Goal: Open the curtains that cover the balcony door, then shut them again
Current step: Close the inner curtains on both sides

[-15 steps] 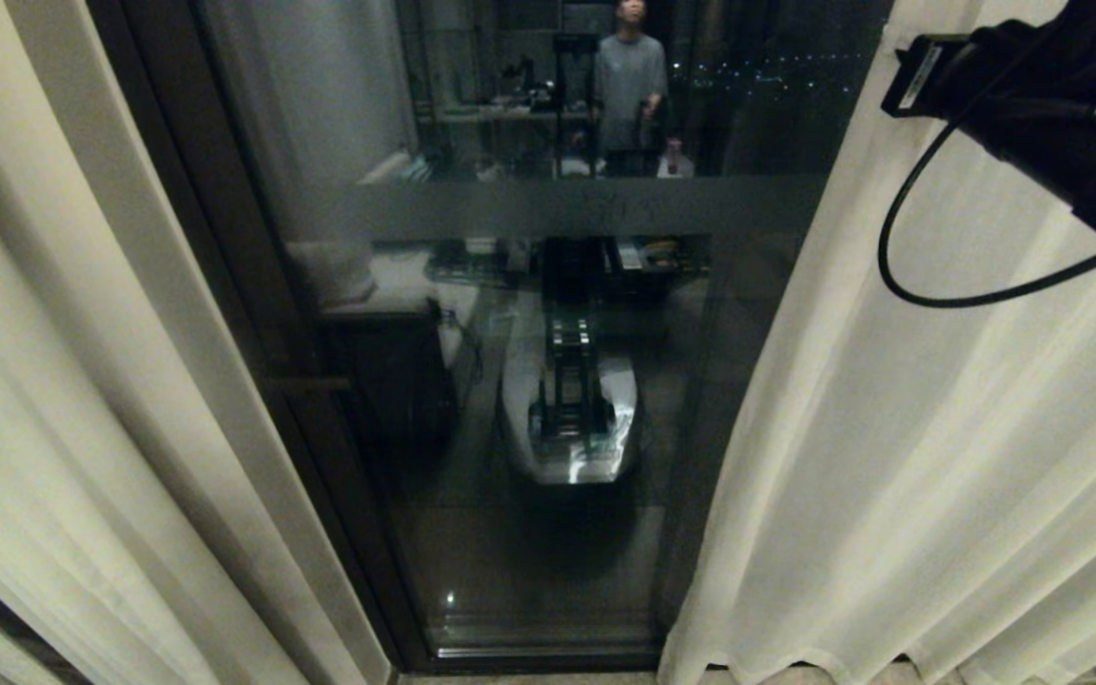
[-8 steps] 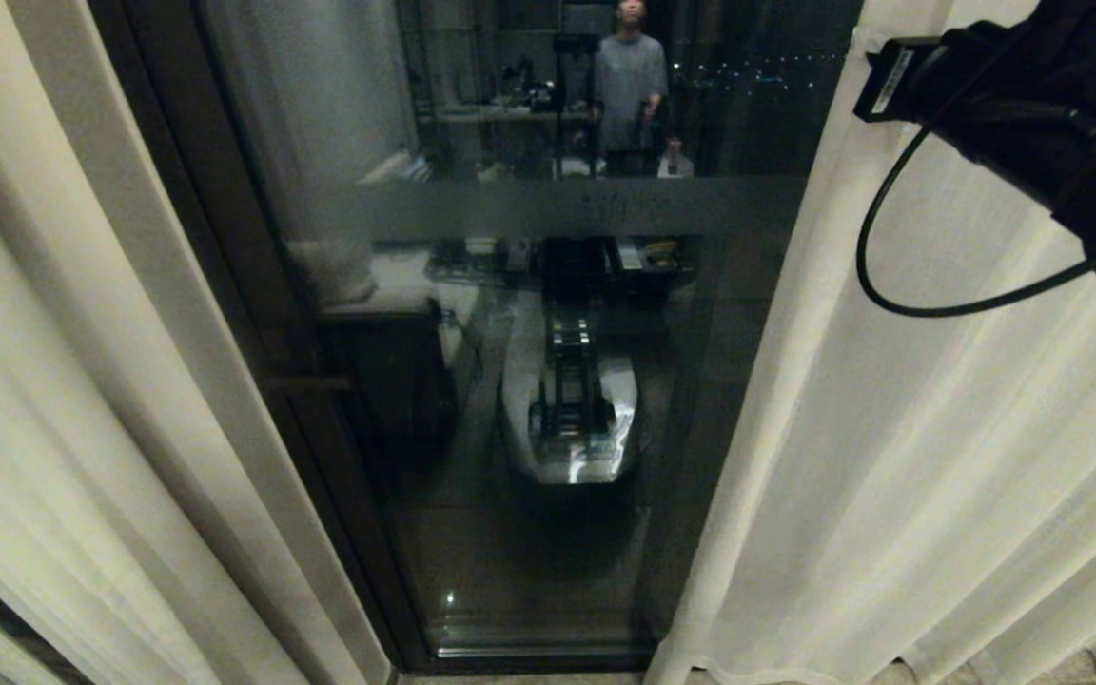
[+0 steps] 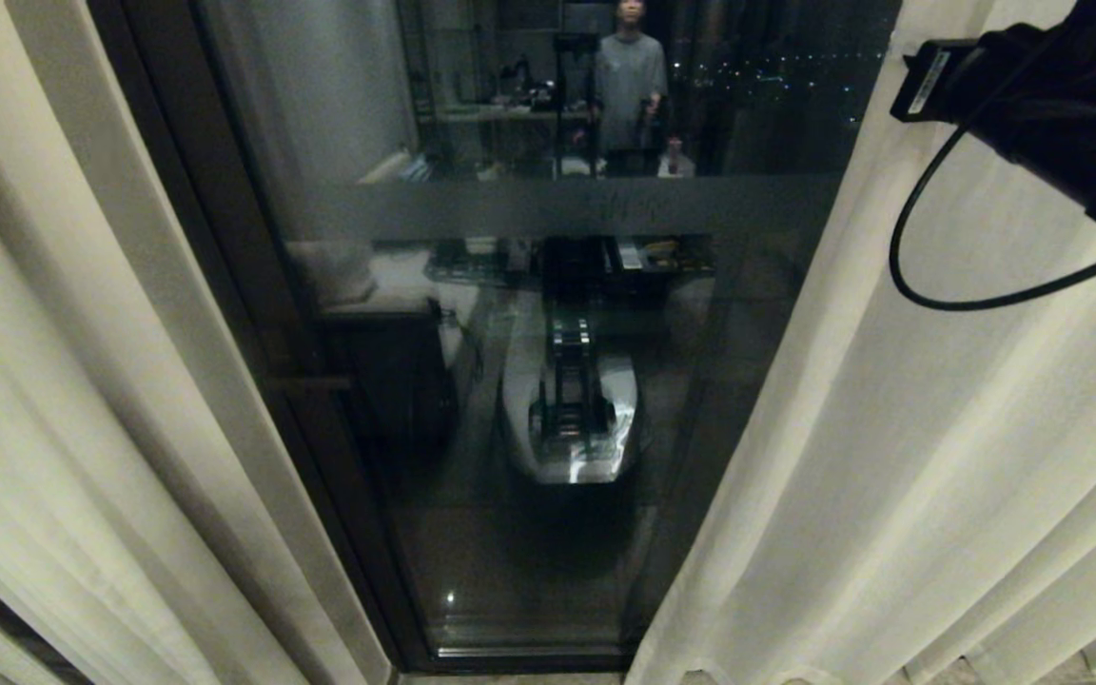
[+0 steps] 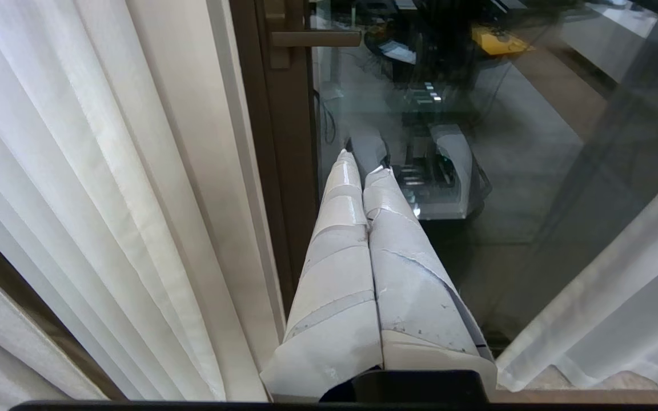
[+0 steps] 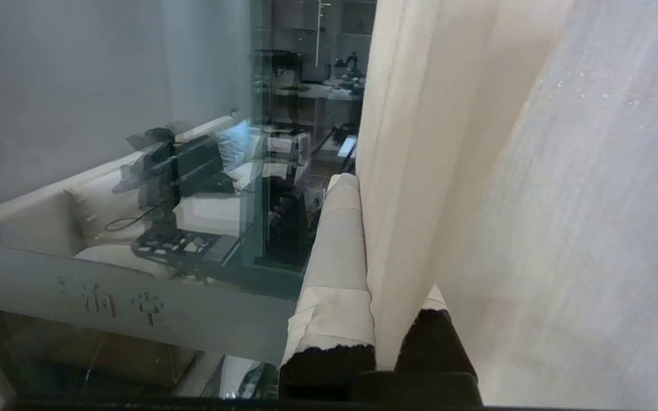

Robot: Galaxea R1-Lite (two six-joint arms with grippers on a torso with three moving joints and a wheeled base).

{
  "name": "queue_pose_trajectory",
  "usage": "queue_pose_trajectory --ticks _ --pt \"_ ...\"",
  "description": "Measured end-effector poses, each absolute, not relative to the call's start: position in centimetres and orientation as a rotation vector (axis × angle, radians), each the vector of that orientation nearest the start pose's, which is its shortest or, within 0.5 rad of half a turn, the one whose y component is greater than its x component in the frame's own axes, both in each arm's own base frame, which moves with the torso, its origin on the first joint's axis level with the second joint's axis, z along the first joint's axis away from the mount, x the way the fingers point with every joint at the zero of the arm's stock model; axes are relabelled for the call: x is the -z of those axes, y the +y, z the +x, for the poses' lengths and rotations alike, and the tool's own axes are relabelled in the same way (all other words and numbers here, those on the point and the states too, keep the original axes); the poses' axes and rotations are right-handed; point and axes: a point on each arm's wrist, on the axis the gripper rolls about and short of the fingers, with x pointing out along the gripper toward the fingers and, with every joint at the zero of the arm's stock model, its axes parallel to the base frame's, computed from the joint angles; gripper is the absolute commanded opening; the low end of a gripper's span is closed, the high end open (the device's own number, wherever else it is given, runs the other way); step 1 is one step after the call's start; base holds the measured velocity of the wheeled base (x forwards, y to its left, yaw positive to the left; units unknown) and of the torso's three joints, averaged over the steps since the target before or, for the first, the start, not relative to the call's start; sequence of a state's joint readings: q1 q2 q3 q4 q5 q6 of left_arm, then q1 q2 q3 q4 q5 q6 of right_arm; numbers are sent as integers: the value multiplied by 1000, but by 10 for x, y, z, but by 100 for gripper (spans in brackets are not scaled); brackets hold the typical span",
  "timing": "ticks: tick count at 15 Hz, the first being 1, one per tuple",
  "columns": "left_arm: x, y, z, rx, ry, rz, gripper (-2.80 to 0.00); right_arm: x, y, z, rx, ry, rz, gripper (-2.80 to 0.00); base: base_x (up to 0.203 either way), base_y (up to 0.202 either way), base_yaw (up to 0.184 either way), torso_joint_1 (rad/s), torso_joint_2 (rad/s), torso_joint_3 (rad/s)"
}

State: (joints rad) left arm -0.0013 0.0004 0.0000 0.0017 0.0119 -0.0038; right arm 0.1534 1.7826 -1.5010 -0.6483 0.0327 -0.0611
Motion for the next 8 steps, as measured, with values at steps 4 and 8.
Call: queue_pose_trajectory --ticks 4,8 --pt "-75 0 -23 -10 2 -4 -280 -352 51 331 -172 -357 -39 0 0 0 0 0 0 0" --pt "-75 0 -23 -11 2 -4 -280 -365 47 312 -167 -390 -36 0 0 0 0 0 0 0"
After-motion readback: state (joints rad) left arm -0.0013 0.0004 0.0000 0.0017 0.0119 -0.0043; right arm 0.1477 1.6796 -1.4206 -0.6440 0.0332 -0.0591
